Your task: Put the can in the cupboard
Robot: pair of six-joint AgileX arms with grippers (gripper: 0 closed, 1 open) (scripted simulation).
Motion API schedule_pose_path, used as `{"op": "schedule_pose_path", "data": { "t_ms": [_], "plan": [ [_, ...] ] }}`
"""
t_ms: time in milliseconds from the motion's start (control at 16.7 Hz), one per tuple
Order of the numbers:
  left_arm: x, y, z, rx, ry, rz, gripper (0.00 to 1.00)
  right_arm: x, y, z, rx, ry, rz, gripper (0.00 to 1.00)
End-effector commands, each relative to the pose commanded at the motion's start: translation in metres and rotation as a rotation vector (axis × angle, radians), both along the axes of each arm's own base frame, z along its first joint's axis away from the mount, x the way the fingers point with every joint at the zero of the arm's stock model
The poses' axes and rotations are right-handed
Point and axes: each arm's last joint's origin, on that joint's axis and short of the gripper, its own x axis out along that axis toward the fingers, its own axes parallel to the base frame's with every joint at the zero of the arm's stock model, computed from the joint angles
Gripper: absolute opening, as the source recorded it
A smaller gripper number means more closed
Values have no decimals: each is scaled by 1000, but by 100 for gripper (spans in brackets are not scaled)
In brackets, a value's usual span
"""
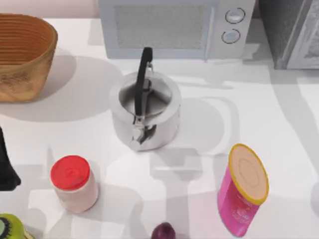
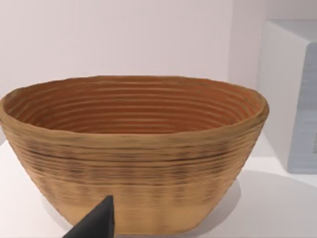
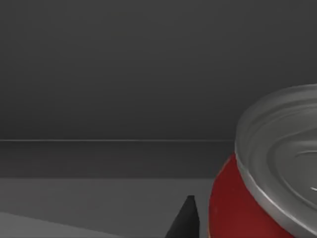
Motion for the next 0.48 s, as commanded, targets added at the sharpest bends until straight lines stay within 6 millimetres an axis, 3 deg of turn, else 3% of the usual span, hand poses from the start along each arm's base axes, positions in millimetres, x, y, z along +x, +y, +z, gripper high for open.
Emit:
{"op": "schedule_pose_path", "data": {
  "t_ms": [180,480],
  "plan": [
    [0,0,0,0,0,0,100,17,3,7,-2,6,8,0],
    [0,0,0,0,0,0,100,66,5,29,-3,-7,5,0]
  ]
}}
